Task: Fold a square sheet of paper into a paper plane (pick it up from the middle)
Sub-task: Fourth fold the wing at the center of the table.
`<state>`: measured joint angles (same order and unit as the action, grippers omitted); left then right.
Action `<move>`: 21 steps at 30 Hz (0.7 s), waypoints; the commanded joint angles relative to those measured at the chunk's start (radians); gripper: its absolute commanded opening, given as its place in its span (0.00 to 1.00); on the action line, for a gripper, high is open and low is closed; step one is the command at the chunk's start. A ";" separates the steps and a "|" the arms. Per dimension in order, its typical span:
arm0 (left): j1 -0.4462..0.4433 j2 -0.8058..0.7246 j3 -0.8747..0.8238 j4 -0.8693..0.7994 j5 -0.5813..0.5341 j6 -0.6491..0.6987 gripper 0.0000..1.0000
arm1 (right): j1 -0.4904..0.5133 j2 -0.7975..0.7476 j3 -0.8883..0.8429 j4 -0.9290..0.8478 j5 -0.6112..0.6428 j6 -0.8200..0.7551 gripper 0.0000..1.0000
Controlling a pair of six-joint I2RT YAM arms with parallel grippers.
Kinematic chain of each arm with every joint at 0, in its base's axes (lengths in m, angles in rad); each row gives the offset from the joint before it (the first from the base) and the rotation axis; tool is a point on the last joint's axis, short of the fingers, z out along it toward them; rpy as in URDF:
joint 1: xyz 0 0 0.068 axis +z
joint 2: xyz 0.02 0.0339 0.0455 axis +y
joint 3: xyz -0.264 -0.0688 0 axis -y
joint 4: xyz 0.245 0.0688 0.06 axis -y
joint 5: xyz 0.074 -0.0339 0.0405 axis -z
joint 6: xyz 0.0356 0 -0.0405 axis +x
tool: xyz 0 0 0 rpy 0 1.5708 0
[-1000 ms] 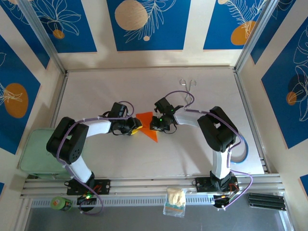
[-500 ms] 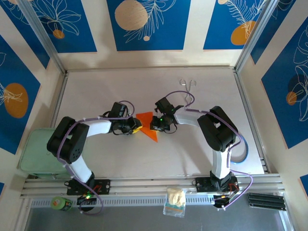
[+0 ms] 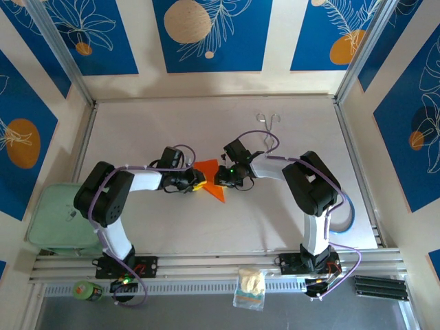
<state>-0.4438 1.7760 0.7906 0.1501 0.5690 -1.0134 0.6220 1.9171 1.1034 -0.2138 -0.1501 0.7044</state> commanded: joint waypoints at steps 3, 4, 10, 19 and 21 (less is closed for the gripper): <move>0.011 0.004 0.004 0.037 0.018 0.003 0.22 | -0.007 0.024 -0.031 -0.014 0.013 -0.065 0.19; 0.013 0.002 0.000 0.045 0.017 -0.002 0.21 | -0.007 0.021 -0.031 -0.009 0.012 -0.074 0.19; 0.014 -0.011 0.003 0.041 0.017 -0.007 0.11 | -0.010 -0.030 -0.030 0.024 0.008 -0.136 0.23; 0.005 -0.079 0.043 -0.094 -0.050 -0.007 0.09 | 0.038 -0.234 -0.148 0.125 0.233 -0.260 0.35; 0.000 -0.093 0.050 -0.114 -0.065 -0.013 0.09 | 0.086 -0.265 -0.181 0.135 0.354 -0.303 0.35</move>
<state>-0.4374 1.7218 0.8062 0.0963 0.5377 -1.0210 0.6537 1.6974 0.9649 -0.1108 0.0364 0.4873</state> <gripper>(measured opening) 0.096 0.349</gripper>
